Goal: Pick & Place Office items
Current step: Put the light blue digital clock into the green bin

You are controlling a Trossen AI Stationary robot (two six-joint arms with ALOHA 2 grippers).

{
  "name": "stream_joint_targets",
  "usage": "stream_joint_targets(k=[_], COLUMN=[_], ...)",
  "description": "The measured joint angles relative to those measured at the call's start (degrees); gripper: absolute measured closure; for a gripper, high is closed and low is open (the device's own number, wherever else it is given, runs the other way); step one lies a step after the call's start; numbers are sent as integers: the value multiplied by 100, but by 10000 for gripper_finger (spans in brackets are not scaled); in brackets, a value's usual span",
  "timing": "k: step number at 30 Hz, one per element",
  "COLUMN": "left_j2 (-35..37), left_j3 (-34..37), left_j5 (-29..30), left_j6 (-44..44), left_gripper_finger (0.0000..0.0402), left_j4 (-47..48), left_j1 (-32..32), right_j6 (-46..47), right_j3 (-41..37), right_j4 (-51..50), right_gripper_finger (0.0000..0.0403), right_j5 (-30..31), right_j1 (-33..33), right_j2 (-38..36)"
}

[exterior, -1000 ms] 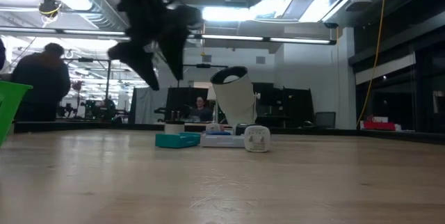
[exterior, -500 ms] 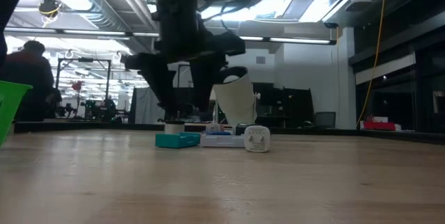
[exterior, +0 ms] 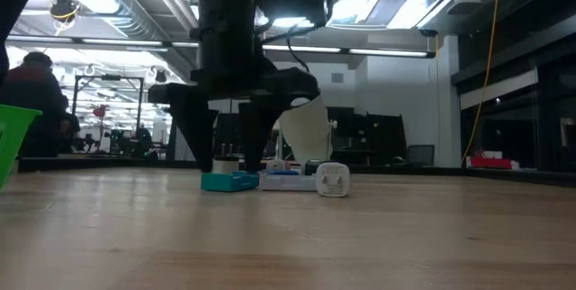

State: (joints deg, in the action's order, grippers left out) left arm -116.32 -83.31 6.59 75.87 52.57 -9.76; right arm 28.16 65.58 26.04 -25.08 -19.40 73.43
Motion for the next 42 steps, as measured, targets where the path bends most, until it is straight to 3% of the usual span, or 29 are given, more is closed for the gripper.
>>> stream_joint_targets(k=[17, 21, 28, 32, 37, 42], left_j2=[14, -3, -47, -22, 371, 1416], left_j3=[604, 612, 612, 612, 660, 621], left_j5=[-4, -16, -149, -190, 118, 882], left_j6=[-14, -104, -229, -247, -293, -390], left_gripper_finger=[134, 160, 241, 249, 249, 249], left_j4=[-620, -616, -552, -557, -1010, -782], left_j1=[-11, -7, -13, -19, -140, -400], right_j6=[59, 57, 123, 123, 142, 140], right_j3=[0, 0, 0, 0, 0, 0], right_j4=[-17, -41, -39, -39, -37, -37], right_gripper_finger=[96, 96, 96, 96, 96, 96], right_j5=[113, 173, 216, 216, 218, 346], right_j1=[2, 2, 2, 4, 2, 4], right_j2=[0, 0, 0, 0, 0, 0])
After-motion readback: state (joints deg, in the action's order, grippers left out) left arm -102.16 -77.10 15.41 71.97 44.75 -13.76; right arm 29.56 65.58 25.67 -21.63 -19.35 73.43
